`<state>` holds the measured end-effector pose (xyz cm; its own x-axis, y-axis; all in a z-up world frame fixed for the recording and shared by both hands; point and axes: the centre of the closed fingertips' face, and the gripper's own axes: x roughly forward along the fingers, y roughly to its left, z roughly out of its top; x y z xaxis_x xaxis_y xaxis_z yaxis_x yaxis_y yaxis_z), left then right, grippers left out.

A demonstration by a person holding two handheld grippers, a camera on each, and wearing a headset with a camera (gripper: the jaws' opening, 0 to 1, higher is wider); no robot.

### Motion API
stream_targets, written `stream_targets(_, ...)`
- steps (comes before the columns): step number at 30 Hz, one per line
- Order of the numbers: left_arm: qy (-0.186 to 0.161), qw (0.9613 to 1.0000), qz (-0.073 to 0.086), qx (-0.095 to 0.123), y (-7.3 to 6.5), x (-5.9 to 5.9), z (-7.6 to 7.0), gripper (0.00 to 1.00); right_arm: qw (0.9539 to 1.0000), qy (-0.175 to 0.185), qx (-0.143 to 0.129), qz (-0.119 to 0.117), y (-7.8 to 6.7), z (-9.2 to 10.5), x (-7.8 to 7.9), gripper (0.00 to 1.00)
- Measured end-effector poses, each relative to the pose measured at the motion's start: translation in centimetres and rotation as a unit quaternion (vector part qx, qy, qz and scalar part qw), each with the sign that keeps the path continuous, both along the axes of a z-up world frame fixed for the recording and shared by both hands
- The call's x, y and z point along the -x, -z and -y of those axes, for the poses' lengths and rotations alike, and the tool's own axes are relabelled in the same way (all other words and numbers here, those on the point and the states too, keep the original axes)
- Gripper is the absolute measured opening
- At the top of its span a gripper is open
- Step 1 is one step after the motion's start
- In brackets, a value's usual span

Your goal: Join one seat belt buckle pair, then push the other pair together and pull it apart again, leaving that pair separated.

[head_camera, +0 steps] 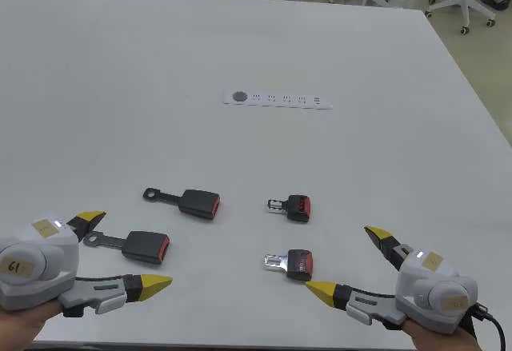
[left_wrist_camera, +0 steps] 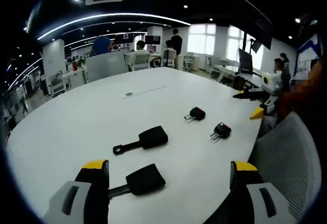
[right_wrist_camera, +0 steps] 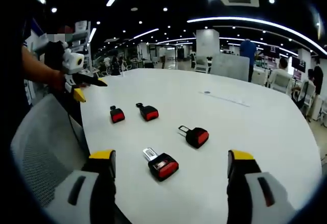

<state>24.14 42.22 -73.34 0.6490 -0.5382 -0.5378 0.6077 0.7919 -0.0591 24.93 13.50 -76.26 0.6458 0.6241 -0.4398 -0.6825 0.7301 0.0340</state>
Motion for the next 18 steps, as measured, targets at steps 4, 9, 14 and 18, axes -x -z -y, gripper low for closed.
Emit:
stream_targets(4, -0.002, 1.0000, 0.001, -0.001, 0.02, 0.01, -0.16, 1.00, 1.0000, -0.004, 0.000, 0.003, -0.09, -0.22, 0.08, 0.89)
stream_targets(9, -0.005, 1.0000, 0.001, 0.000, -0.02, -0.01, -0.29, 1.00, 1.0000, -0.007, 0.001, 0.002, 0.01, -0.31, 0.16, 0.89)
stream_targets(14, -0.006, 1.0000, 0.001, 0.000, -0.07, 0.04, -0.33, 1.00, 1.0000, -0.008, 0.002, 0.000, 0.06, -0.28, 0.19, 0.89)
stream_targets(18, -0.006, 1.0000, 0.001, -0.002, -0.06, 0.08, -0.30, 1.00, 1.0000, -0.007, -0.003, 0.002, -0.10, -0.24, 0.09, 0.89)
